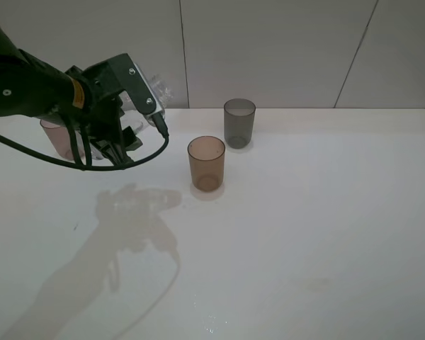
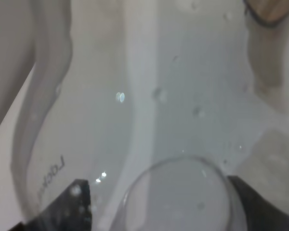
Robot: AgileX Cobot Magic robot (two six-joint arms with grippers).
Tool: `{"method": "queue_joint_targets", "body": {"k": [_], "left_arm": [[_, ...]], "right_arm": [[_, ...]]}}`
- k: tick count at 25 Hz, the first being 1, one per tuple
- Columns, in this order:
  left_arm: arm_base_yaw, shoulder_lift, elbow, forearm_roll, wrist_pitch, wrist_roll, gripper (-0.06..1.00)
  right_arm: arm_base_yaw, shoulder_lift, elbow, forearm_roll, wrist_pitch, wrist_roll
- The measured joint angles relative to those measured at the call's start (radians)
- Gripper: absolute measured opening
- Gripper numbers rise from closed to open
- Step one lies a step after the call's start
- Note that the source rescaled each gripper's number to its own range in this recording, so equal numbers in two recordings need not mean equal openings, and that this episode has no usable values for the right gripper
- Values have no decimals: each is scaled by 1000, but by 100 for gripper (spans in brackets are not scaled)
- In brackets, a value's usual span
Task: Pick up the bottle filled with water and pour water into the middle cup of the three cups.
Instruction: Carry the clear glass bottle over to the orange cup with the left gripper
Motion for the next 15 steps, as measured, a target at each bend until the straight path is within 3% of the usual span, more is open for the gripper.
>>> {"method": "queue_joint_targets", "body": {"k": [7,15], "left_arm": [[-13,0,0,110,74,-43,2],[-37,0,0,171,122,-79,2]], "right_arm": [[0,0,0,6,0,0],[0,0,0,0,0,0]]}}
